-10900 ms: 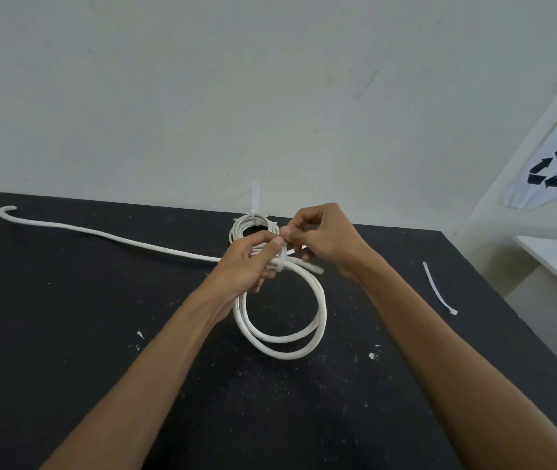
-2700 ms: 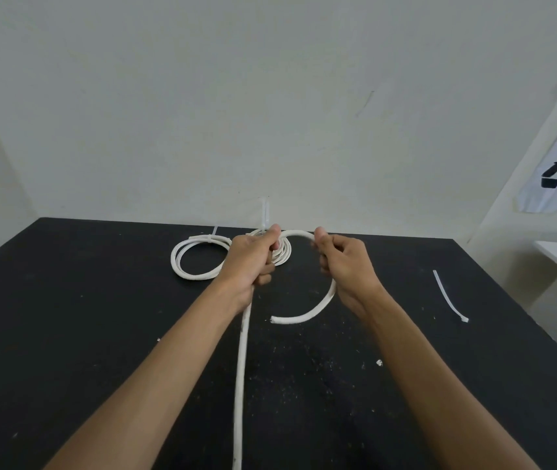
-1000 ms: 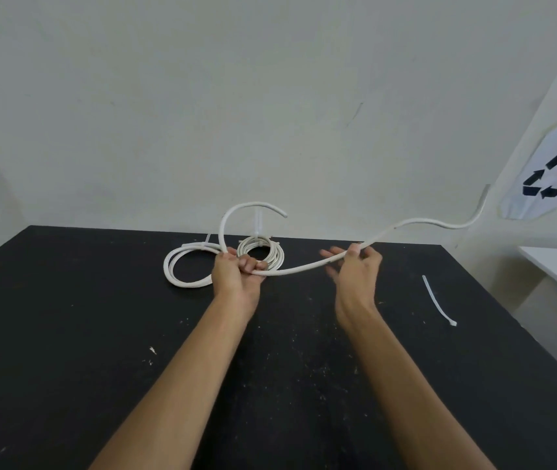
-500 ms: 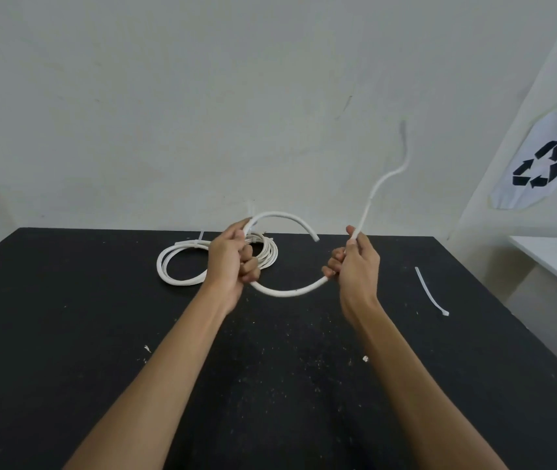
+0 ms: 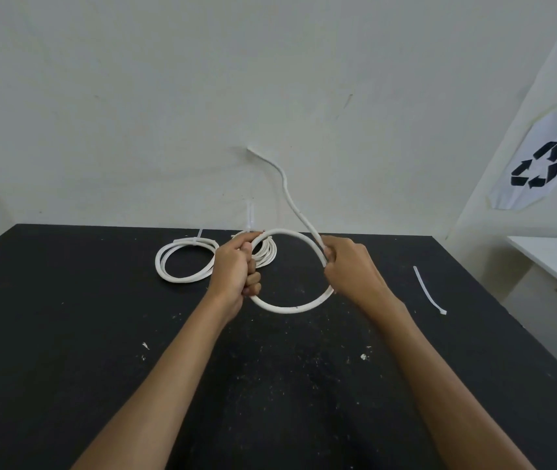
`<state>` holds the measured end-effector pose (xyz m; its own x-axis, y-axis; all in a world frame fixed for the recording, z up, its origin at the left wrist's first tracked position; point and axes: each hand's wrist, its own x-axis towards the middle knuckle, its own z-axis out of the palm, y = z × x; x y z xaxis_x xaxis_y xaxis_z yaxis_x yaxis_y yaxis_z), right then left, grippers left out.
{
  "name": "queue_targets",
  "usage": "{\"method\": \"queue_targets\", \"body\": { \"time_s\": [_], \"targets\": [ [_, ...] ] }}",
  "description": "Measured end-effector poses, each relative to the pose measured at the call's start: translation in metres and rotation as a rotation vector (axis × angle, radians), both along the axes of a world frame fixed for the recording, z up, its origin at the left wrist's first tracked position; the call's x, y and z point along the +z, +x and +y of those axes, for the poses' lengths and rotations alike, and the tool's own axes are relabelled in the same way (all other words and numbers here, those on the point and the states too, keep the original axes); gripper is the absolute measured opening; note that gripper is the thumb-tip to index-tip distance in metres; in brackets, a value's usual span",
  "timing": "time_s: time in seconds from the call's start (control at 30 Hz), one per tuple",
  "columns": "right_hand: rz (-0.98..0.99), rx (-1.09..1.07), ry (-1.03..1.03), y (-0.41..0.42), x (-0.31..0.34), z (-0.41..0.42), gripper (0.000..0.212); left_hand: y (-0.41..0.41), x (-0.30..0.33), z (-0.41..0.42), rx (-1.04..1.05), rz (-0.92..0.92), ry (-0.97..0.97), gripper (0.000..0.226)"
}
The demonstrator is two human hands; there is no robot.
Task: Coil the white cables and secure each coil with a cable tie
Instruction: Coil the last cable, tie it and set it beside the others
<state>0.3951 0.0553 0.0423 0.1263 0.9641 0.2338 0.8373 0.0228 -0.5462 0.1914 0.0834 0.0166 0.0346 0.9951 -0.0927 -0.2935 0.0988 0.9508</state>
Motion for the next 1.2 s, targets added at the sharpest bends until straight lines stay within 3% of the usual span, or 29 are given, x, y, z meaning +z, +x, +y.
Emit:
{"method": "queue_targets", "body": {
  "time_s": [0.17,0.3,0.53,0.67,0.9,1.0,1.2],
  "targets": [
    [-0.068,0.041,-0.068,0.000,-0.009,-0.002,0.012,-0.007,0.008,0.004,-0.036,0.054,0.028,0.042],
    [-0.058,0.045,-0.073,0.009,-0.020,0.002,0.017,-0.023,0.010,0.005,-0.013,0.063,0.051,0.042],
    [0.825,0.048,-0.014,0.004,-0.011,0.004,0.025,-0.020,0.012,-0.004,-0.097,0.176,0.061,0.042],
    [1.034,0.220,-0.068,-0.002,-0.002,-0.005,0.030,-0.020,0.015,-0.005,-0.164,0.267,0.059,0.040],
    [0.691,0.367,-0.169,-0.012,-0.014,-0.014,0.031,-0.022,0.031,-0.002,-0.274,0.554,0.160,0.042],
    [0.711,0.388,-0.238,-0.017,-0.014,-0.017,0.034,-0.023,0.035,0.001,-0.282,0.699,0.203,0.043],
    [0.767,0.353,-0.252,-0.021,-0.001,-0.017,0.033,-0.021,0.023,0.005,-0.152,0.711,0.284,0.031]
  ]
}}
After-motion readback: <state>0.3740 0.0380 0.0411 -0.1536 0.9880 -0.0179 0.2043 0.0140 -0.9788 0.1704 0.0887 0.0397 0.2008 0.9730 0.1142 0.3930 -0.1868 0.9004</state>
